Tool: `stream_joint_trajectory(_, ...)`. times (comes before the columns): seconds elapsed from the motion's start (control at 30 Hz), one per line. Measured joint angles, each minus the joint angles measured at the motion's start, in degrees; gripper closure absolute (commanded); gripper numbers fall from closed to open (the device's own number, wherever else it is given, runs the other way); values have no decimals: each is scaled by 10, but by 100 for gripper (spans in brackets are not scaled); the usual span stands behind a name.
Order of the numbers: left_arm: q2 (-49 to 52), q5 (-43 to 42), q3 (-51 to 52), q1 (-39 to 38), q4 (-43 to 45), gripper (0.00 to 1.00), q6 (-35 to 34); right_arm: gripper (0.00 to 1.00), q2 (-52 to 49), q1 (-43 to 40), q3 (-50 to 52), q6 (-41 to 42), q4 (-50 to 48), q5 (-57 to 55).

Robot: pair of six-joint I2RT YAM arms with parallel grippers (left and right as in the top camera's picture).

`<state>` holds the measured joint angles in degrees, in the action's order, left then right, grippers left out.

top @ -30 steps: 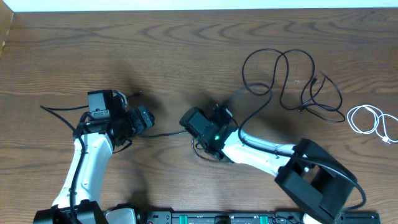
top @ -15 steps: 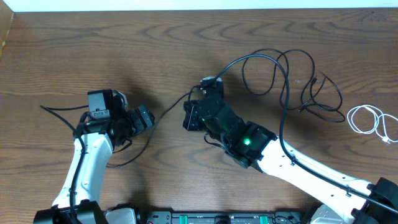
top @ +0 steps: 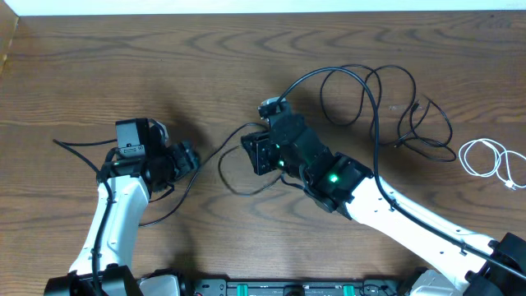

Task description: Untangle cables

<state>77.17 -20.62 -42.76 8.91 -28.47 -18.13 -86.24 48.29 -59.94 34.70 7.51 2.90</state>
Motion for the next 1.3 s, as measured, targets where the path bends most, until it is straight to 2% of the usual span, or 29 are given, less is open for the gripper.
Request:
stream_joint_trajectory(0.03, 0, 0, 0, 0, 0, 92, 0, 67, 0, 0, 0, -1, 5, 1)
stream_joint_trajectory(0.17, 0, 0, 0, 0, 0, 92, 1, 68, -5, 0, 0, -6, 36, 3)
stream_joint_trajectory(0.4, 0, 0, 0, 0, 0, 92, 1, 63, -36, 4, 0, -6, 81, 21)
stream_joint_trajectory(0.6, 0, 1, 0, 0, -15, 92, 1, 54, -110, 39, 0, 17, 75, 52)
stream_joint_trajectory(0.77, 0, 30, 0, 0, -47, 92, 1, 41, -190, 64, 0, 35, 4, 78)
stream_joint_trajectory(1.0, 0, 96, 1, 0, -93, 92, 1, 36, -270, 85, 0, 16, -134, 109)
stream_joint_trajectory(1.1, 0, 115, 1, 0, -101, 92, -1, 42, -284, 86, -2, 8, -170, 96)
stream_joint_trajectory(1.13, 0, 118, 1, 0, -106, 92, -3, 49, -287, 86, -2, 7, -174, 92)
stream_joint_trajectory(1.27, 0, 120, 1, 0, -141, 86, -18, 96, -297, 86, -4, 1, -177, 78)
stream_joint_trajectory(1.3, 0, 119, 1, 0, -148, 86, -23, 99, -299, 86, -4, 1, -176, 76)
